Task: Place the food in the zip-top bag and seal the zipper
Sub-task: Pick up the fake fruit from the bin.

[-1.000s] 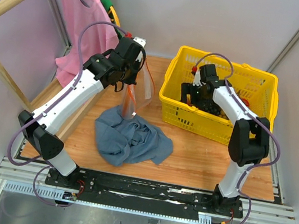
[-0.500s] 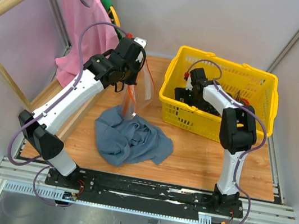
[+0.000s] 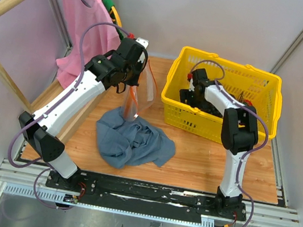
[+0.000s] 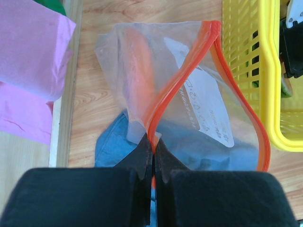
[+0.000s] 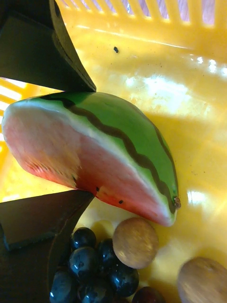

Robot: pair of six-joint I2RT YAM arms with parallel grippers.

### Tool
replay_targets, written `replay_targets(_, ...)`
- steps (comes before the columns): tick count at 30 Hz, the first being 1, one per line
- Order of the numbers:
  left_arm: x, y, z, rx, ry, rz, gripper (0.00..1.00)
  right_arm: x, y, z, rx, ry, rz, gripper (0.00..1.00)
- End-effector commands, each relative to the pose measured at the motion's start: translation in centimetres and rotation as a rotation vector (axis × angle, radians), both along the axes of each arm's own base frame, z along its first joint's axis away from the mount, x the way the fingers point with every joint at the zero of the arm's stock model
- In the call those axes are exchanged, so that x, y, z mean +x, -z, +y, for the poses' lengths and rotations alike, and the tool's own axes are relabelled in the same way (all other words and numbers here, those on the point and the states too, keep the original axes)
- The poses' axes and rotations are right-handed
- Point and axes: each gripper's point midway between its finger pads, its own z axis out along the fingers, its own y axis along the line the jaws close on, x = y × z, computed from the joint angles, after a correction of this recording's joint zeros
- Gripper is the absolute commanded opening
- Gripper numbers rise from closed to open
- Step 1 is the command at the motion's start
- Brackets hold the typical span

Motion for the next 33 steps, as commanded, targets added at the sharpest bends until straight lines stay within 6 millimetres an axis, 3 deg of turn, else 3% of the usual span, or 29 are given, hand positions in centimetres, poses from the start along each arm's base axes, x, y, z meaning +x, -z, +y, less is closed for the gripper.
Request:
replay_targets(1, 0.4, -0.9, -0.4, -0.025, 0.013, -0.036, 0.0, -2.7, 2.7, -0.8, -0.055, -0.019, 0.119, 0.64)
replay_targets(12, 0.1, -1.4, -0.4, -0.04, 0.02, -0.046, 0.0, -1.8, -5.5, 0.0, 0.046, -0.024, -0.099, 0.35)
replay_targets(22, -0.1, -1.9, -0.6, -0.064, 0.034, -0.058, 0.0, -2.0, -11.5, 0.3, 0.13, 0.001, -0.265, 0.24)
replay_targets(29, -0.3, -1.9, -0.9, -0.077, 0.045, -0.058, 0.0, -2.5, -20.8, 1.1, 0.297, 0.001, -0.545, 0.18)
replay_targets(33, -0.4, -2.2, -0.8, -0.087, 0.043, -0.066, 0.0, -3.9, -26.4, 1.9, 0.434, -0.016, -0.71, 0.15)
